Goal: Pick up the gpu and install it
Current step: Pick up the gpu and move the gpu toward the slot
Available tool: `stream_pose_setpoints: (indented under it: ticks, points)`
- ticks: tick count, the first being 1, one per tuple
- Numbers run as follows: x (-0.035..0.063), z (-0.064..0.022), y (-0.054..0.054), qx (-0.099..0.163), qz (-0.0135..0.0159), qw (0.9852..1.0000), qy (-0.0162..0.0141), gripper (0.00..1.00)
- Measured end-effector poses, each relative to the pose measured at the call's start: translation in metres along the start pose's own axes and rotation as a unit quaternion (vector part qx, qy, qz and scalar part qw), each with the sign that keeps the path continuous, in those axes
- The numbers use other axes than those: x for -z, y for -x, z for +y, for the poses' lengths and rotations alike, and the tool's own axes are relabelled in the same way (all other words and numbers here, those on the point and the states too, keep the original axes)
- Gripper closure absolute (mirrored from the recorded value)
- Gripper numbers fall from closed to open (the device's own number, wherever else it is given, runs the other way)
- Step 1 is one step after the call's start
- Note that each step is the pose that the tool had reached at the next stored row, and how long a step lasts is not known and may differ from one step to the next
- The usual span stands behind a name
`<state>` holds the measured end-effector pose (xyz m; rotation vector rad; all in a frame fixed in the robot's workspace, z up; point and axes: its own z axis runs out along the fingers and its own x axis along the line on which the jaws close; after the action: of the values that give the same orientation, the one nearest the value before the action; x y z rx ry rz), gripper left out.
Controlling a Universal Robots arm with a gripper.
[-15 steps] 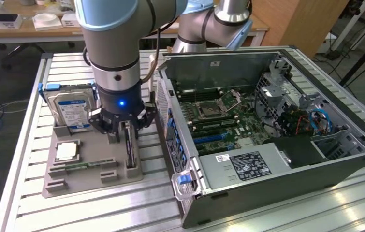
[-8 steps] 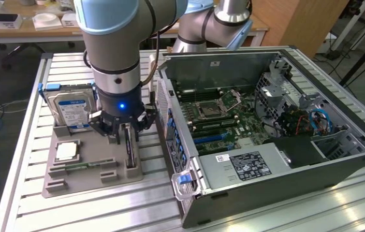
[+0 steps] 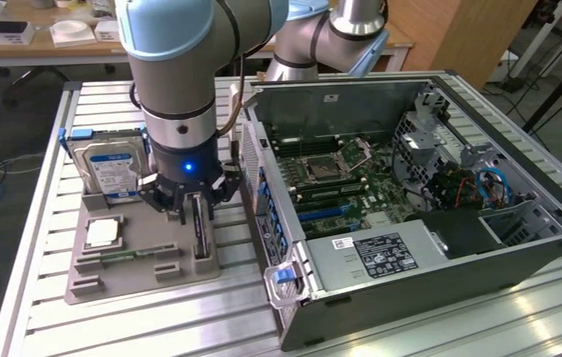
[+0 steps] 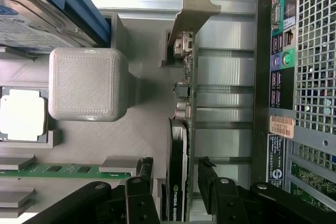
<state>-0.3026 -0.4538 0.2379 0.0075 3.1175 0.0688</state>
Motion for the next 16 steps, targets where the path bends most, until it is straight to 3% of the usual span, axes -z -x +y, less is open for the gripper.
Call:
stream_pose_setpoints:
  ticks: [16]
  points:
    - [-0.0003, 0.0017, 0.0001, 0.000, -0.0001, 1.0000, 0.0001, 0.54]
